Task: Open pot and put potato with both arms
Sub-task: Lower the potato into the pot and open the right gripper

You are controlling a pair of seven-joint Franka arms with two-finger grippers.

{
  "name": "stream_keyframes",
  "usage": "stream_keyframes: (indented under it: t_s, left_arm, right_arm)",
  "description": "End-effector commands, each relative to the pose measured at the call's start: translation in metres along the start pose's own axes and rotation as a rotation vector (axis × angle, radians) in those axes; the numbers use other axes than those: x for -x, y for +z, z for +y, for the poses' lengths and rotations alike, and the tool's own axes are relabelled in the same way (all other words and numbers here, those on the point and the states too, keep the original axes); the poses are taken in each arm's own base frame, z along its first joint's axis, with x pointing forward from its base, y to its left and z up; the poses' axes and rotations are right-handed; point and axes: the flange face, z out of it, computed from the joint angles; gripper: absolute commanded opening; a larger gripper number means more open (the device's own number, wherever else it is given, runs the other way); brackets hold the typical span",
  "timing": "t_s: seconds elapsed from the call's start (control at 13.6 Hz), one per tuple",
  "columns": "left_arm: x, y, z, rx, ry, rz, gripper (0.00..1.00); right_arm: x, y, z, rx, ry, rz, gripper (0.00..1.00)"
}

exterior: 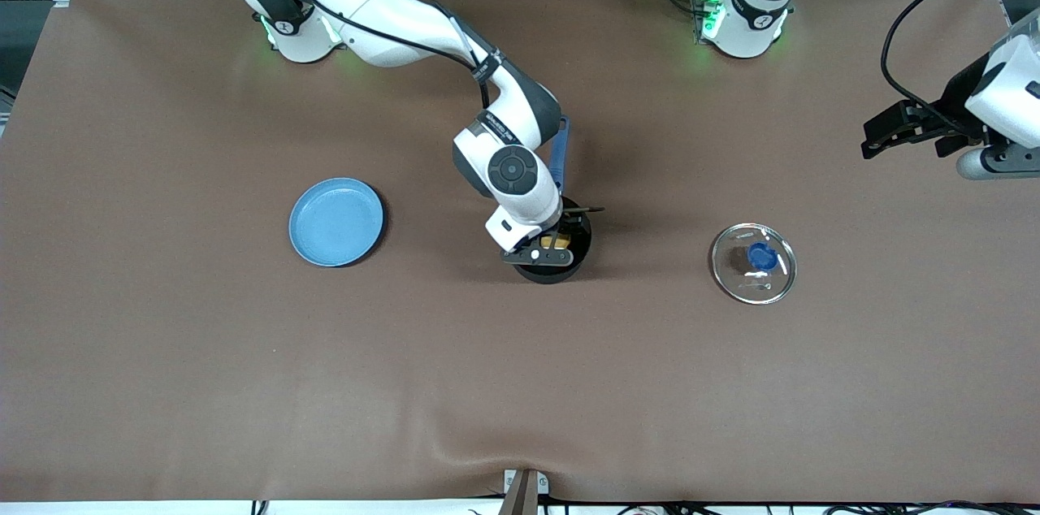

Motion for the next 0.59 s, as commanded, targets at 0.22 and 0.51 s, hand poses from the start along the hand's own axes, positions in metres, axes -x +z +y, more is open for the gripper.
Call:
stream_keyframes:
  t_s: [0.22,0.51]
  left_arm:
    - [0.017,-0.006,-0.013,0.025,0.01,0.044,1.0]
    - [0.018,-0.005,0.001,0.023,0.036,0.04,1.0]
  right_arm:
    - [-0.029,-0.131,0.004,-0.014,0.042,-0.017,1.0]
    - [-0.061,-0.235,0.063,0.011,0.07,0.0,1.0]
